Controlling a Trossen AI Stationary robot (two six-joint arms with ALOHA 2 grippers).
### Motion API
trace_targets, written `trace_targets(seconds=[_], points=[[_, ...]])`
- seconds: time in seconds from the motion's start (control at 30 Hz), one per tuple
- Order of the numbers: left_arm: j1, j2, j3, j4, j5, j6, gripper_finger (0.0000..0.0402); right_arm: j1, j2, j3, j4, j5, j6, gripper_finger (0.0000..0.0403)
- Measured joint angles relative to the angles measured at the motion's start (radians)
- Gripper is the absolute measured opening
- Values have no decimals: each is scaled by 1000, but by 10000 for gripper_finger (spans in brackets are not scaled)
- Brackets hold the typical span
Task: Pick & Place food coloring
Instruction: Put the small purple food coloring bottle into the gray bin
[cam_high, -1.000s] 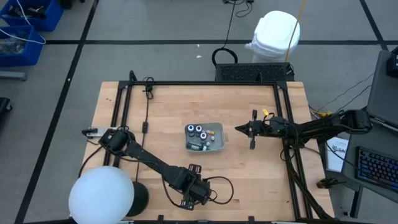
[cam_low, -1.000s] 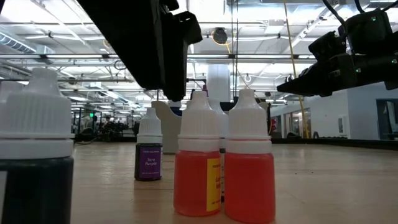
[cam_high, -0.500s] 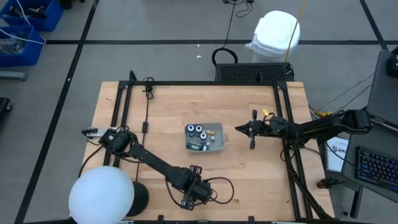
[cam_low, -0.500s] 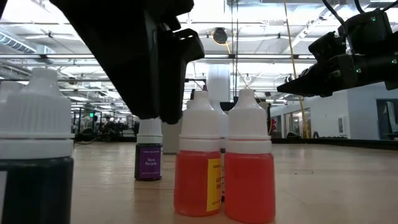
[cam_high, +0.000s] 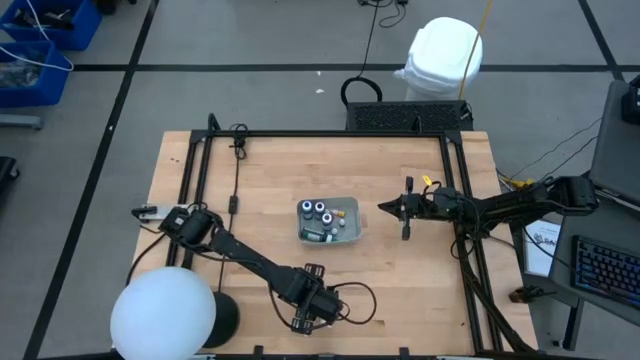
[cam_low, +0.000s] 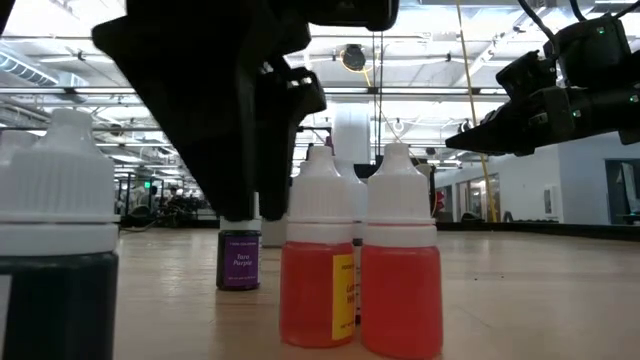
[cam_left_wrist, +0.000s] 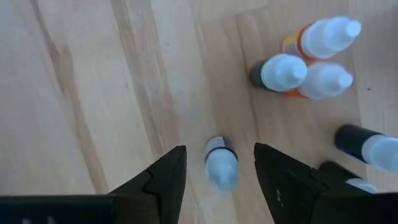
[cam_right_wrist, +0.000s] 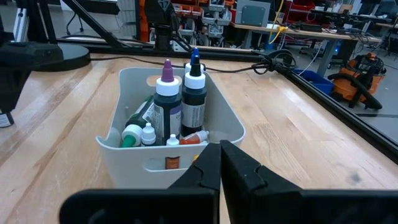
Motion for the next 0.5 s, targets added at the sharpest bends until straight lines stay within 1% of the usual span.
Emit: trace_targets(seconds=[0.33, 0.5], points=[[5, 9, 0, -3, 2, 20, 191, 0, 0, 0, 0, 0, -1, 0], [5, 9, 0, -4, 26, 23, 191, 0, 0, 0, 0, 0, -3, 0]])
